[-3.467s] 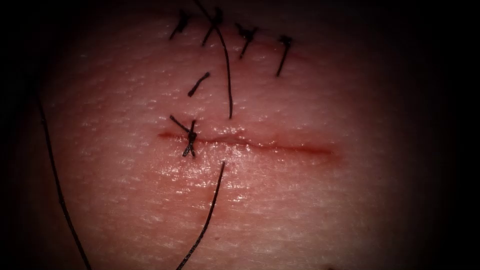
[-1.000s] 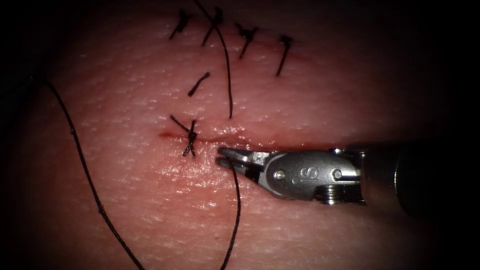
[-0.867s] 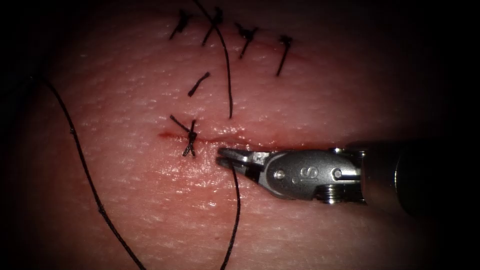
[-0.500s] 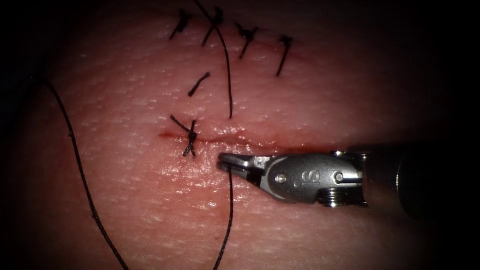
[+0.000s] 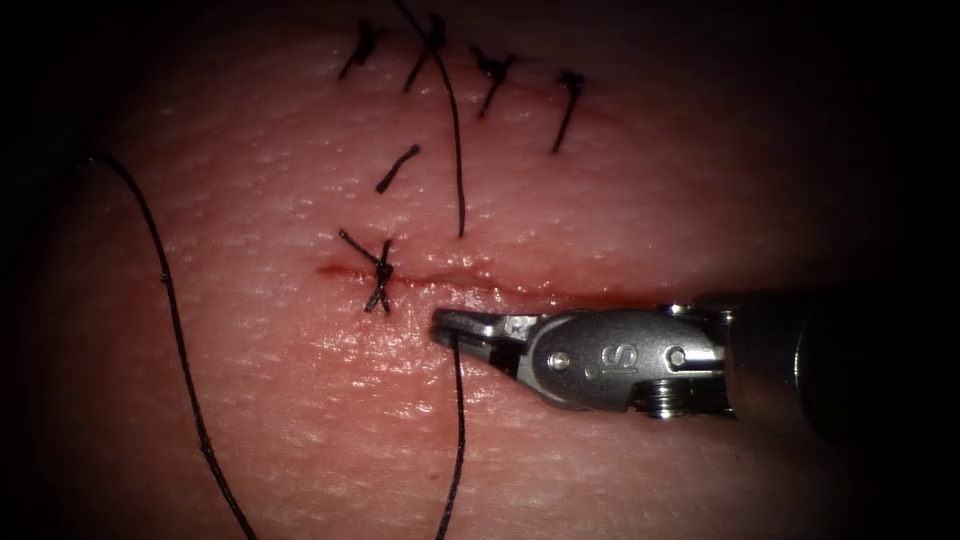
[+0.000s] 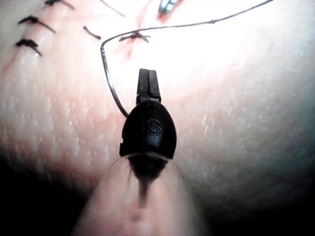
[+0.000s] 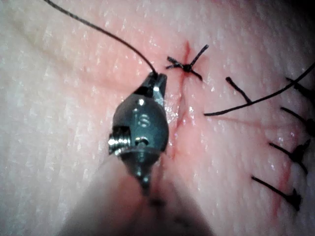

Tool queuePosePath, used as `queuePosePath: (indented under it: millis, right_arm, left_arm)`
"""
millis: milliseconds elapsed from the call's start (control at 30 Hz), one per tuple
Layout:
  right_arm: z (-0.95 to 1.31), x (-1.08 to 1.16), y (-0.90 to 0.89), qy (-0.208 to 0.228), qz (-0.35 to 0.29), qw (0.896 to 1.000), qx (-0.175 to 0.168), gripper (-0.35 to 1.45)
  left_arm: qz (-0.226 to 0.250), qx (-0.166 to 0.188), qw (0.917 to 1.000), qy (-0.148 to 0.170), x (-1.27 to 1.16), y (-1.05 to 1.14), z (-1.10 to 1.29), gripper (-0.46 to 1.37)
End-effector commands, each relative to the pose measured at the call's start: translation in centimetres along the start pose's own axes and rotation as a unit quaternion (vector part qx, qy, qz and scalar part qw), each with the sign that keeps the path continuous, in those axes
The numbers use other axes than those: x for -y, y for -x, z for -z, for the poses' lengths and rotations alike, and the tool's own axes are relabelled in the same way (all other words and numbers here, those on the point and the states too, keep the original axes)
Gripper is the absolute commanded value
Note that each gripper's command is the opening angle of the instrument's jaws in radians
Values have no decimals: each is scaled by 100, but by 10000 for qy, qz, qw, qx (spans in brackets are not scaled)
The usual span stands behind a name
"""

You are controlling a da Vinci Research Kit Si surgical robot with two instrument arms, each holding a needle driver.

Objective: Wound Closure
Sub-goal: Use the right tool to pull the suture through the incision until a tail remains on top.

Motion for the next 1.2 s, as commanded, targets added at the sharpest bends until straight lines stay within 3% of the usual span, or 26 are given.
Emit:
queuePosePath:
  millis: [33,600,1200]
  right_arm:
    - [0,3,-2,-31,-31,10000,11,-35]
    - [14,54,-19,-396,-94,9991,112,-35]
    - [32,120,-55,-655,-210,9975,158,-35]
  left_arm:
    - [10,9,10000,42,-2,-1,-4,-35]
    - [52,1,10000,-19,-17,8,-33,-35]
    - [80,71,9999,19,-17,20,-36,-35]
